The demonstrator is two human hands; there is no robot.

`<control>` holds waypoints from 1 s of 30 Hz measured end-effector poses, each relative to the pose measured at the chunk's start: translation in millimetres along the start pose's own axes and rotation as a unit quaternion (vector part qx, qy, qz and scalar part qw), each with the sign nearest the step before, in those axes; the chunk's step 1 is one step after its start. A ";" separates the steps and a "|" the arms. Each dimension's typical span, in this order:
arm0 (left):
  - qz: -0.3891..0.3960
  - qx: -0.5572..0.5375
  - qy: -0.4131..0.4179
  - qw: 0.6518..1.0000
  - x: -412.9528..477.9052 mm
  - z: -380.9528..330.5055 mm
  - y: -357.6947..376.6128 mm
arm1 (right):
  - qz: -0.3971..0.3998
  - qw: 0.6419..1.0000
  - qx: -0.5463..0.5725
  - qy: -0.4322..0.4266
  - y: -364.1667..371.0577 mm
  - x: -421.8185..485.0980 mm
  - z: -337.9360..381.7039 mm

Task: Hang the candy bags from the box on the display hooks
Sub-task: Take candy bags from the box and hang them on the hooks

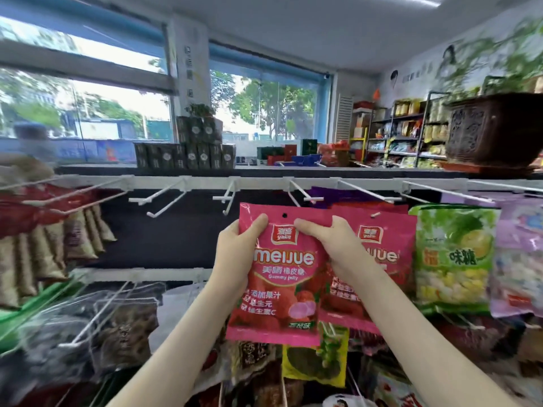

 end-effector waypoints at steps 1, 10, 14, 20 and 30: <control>-0.003 0.006 -0.002 1.000 1.3 3.5 -1.6 | -0.003 1.000 0.000 0.004 0.5 -0.3 -3.9; 0.005 0.041 0.001 0.999 20.0 14.4 16.1 | -0.097 0.995 0.017 -0.010 -13.0 3.7 -16.5; 0.017 0.022 0.017 0.999 23.1 19.6 30.8 | -0.119 0.992 0.012 -0.045 -26.5 4.9 -11.7; 0.027 0.032 0.017 0.999 29.3 25.1 44.3 | -0.136 0.989 -0.017 -0.056 -39.8 10.1 -10.4; 0.030 -0.049 0.030 0.998 27.9 33.4 45.7 | -0.138 0.985 -0.054 -0.092 -40.9 12.9 -10.0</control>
Point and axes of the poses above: each hand's wrist, its own x-axis towards the middle knuckle, its own y-axis out of the palm, z = x × y, the point moved 3 cm from there along x, towards the middle knuckle, and after that the axes turned 9 degrees about -y, right-handed, at the moved point
